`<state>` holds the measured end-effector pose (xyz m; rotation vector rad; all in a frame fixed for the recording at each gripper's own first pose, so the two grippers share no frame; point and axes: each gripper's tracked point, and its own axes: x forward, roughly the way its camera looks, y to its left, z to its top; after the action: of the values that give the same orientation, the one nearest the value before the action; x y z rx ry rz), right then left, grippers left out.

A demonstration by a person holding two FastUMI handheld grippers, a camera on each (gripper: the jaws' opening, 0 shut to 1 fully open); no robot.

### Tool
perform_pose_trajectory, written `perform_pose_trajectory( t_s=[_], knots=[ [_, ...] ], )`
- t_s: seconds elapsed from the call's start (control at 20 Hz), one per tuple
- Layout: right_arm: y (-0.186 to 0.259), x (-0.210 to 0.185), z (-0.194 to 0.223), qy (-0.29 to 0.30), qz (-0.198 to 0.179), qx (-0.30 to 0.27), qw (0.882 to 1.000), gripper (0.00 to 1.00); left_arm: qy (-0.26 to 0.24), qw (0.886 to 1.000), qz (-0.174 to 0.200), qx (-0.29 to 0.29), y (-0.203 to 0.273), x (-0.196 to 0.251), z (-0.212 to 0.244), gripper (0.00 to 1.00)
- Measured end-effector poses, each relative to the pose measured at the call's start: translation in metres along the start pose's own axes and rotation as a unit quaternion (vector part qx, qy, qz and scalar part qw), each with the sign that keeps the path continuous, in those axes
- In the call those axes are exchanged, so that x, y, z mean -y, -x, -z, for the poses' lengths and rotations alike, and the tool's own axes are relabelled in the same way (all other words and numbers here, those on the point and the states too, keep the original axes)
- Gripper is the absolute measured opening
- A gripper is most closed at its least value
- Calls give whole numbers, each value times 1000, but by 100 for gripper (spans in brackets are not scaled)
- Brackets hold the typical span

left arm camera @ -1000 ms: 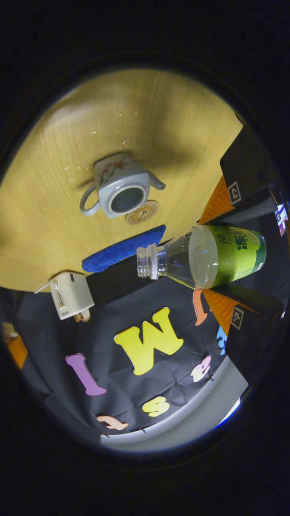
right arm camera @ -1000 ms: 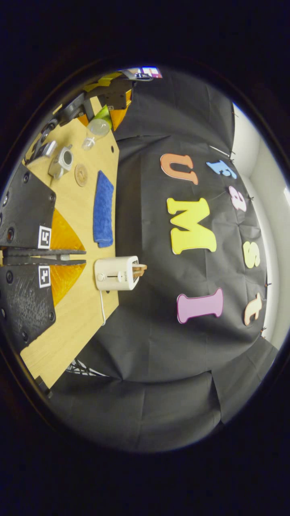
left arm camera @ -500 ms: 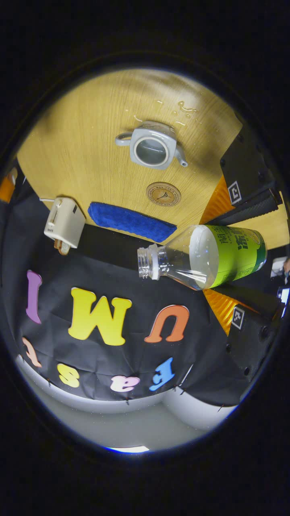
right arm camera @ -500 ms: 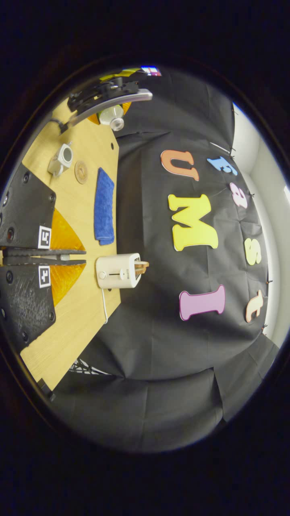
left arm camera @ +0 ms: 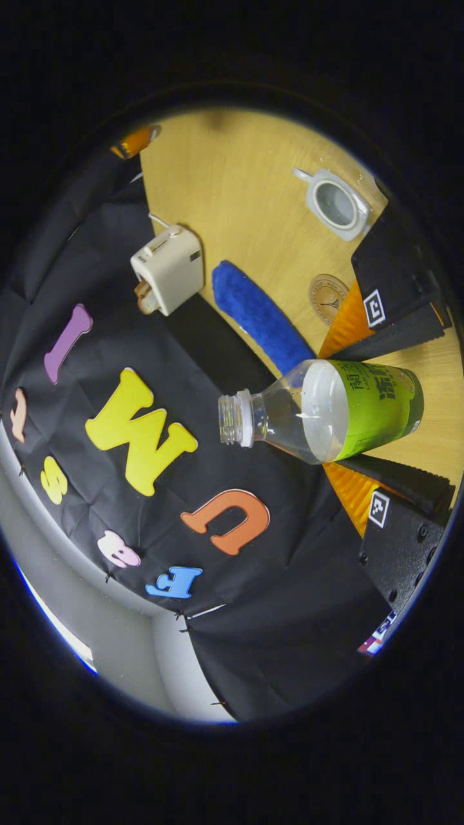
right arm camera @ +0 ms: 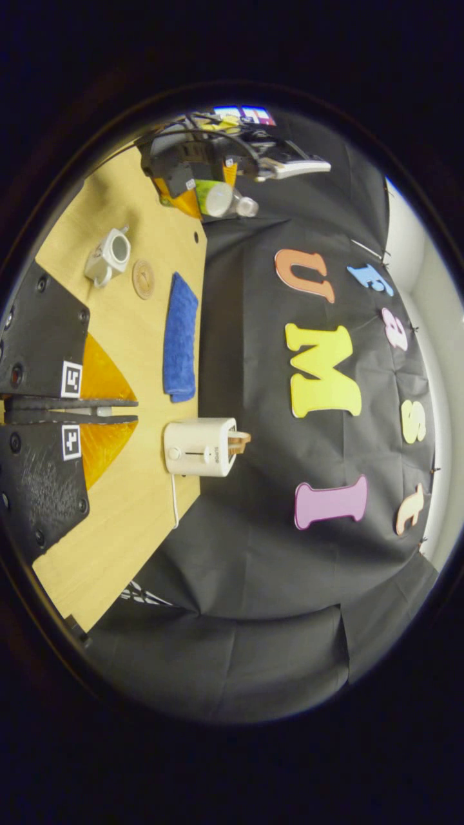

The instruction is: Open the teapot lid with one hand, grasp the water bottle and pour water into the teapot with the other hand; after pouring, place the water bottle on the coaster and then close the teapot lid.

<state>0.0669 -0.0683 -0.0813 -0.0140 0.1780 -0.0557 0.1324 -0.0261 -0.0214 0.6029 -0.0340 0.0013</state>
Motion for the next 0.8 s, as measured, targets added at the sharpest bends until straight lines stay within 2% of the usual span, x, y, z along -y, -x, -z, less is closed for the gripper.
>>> perform_pose_trajectory(
  t_s=[0.05, 0.1, 0.2, 0.25, 0.35, 0.5, 0.6, 0.8],
  knots=[
    [0, -3, 2, 4, -2, -1, 1000, 1, 23, 1000, -6, 19, -4, 1, -10, 80],
    [-1, -6, 3, 7, -4, -2, 1000, 1, 44, 998, -7, 34, -7, 4, -17, 76],
    [-3, -11, 5, 11, -8, -5, 1000, 1, 88, 994, -13, 59, -12, 4, -32, 76],
    [-3, -13, 8, 12, -10, -7, 1000, 1, 124, 990, -4, 67, -17, 10, -39, 76],
    [-4, -18, 11, 6, -20, -13, 1000, 3, 188, 979, 7, 78, -30, 12, -47, 77],
    [-6, -21, 16, -2, -28, -22, 999, 1, 300, 951, 27, 62, -58, 24, -37, 78],
    [-9, -22, 19, -3, -29, -24, 999, 1, 321, 945, 38, 41, -71, 35, -27, 77],
    [-18, -16, 30, -5, -24, -38, 999, 1, 326, 943, 68, 32, -89, 50, -17, 80]
  ],
)
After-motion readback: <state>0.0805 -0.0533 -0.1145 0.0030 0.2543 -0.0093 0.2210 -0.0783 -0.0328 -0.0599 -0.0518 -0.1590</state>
